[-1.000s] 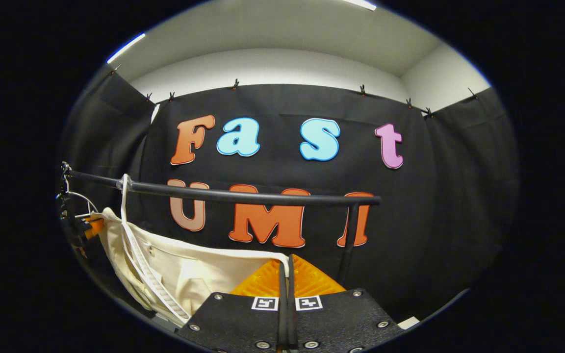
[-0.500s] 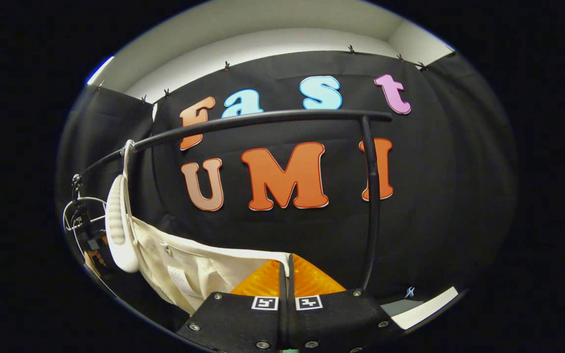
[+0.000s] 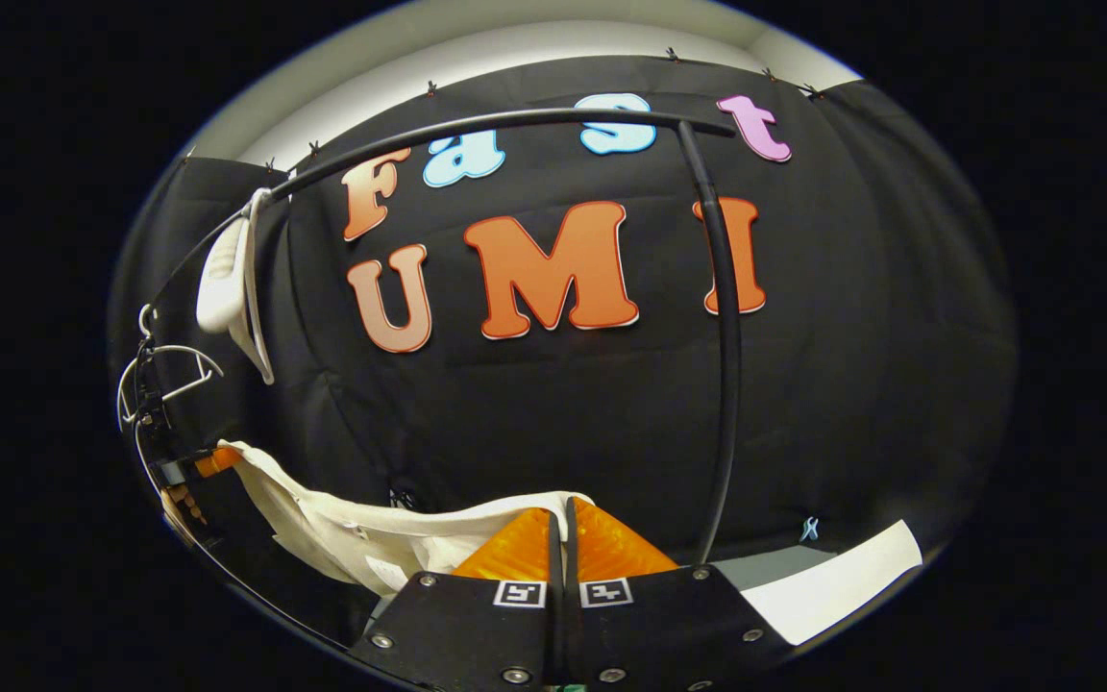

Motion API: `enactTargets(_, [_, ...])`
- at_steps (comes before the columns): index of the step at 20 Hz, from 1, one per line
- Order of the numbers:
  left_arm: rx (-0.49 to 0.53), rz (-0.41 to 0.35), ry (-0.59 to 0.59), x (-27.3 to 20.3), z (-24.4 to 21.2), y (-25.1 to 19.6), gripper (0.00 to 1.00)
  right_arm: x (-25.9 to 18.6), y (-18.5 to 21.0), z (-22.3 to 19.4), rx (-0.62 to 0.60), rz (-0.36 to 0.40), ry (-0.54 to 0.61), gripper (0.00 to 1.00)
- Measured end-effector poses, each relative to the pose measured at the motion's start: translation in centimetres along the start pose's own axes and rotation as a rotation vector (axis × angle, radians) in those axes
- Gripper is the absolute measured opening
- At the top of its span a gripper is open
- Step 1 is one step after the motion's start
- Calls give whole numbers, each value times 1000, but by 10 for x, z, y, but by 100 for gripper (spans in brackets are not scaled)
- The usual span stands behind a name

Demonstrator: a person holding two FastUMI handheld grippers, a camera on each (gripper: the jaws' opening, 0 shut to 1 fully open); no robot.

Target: Grasp the clothes on the hanger with both hands and then place them into the laundry hamper below.

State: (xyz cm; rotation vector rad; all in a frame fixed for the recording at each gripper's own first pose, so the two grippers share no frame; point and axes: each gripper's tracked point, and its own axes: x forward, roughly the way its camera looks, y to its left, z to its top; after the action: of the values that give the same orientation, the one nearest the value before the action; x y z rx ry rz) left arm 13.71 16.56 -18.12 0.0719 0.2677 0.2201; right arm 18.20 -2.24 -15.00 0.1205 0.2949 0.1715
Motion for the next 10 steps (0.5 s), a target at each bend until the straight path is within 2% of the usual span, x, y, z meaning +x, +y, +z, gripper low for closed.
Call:
enactTargets(4, [-5,-49,68,-7,-36,-27,6,-8,4,-34,21,7,50,0])
enactTargets(10, [-36,-191,119,-43,-55,-90,6,-32,37,-61,33,56,92,0])
